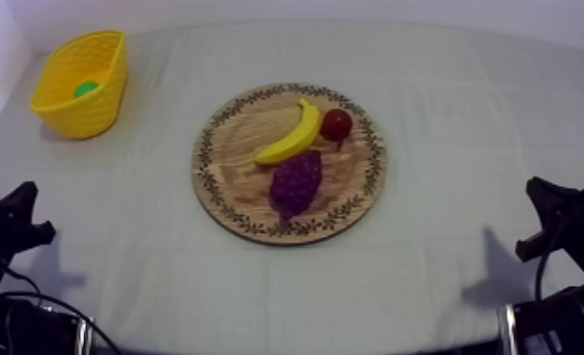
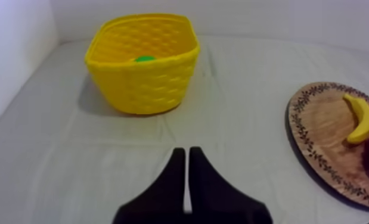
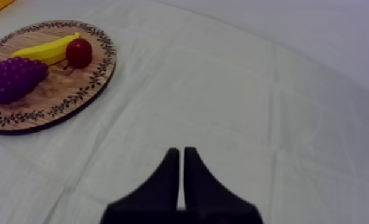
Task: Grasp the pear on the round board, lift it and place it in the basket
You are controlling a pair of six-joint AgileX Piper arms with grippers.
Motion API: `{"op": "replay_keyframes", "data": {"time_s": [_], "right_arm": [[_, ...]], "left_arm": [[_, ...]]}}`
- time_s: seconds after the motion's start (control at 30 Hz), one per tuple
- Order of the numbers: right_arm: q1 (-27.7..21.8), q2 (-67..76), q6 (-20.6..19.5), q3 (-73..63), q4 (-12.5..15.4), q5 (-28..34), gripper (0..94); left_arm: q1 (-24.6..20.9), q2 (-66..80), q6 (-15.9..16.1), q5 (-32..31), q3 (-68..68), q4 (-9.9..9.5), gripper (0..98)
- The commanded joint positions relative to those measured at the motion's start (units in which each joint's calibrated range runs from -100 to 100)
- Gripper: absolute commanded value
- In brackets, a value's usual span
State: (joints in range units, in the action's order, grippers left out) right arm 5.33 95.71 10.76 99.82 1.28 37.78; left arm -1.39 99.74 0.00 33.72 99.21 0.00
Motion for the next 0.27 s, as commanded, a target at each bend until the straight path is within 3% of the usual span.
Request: {"op": "replay_keyframes", "data": {"time_s": [0.0, 0.23], "right_arm": [[0.0, 0.0, -0.1, 0.0, 0.0, 0.0, 0.4], [0.0, 0.0, 0.0, 0.0, 0.0, 0.0, 0.4]], "left_arm": [[-0.1, 0.0, -5.4, -0.5, 0.3, -1.39, 0.0], [-0.2, 0.0, -7.1, -1.1, 0.5, -2.15, 0.0]]}}
